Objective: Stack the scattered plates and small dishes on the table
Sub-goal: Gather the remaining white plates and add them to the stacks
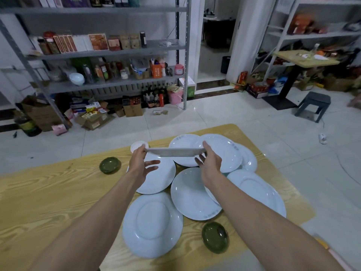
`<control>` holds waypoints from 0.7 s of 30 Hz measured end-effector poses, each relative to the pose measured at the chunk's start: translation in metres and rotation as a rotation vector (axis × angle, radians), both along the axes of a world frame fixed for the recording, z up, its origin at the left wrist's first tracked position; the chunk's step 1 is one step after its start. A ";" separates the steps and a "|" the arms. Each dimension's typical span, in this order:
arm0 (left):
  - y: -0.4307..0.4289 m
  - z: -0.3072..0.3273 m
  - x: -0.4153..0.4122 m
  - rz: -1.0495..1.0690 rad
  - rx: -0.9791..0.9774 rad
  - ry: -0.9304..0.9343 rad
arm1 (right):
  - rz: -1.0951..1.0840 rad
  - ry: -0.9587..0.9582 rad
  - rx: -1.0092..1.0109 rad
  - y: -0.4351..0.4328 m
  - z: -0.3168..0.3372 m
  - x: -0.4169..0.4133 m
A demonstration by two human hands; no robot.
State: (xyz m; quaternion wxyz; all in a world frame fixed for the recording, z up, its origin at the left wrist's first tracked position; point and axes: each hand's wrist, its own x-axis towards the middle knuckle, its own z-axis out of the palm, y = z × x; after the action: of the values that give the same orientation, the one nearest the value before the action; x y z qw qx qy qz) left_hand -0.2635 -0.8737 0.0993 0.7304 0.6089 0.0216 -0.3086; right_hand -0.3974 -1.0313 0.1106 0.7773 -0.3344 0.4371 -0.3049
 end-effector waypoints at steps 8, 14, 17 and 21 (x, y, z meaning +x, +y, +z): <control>-0.015 -0.004 -0.022 -0.206 0.005 -0.204 | 0.232 0.066 -0.121 -0.028 -0.009 -0.045; -0.038 -0.014 -0.033 -0.312 0.037 -0.274 | 0.389 0.013 -0.133 -0.056 -0.014 -0.080; -0.058 -0.011 -0.050 -0.331 0.009 -0.263 | 0.355 -0.018 -0.093 -0.072 -0.019 -0.098; -0.092 -0.006 -0.074 -0.262 -0.031 -0.174 | 0.225 -0.054 -0.048 -0.095 -0.025 -0.120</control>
State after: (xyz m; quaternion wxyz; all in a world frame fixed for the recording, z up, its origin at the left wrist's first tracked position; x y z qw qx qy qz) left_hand -0.3372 -0.9658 0.0930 0.6924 0.6196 -0.1261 -0.3475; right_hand -0.5172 -1.1259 0.0856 0.8098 -0.3918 0.3683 -0.2349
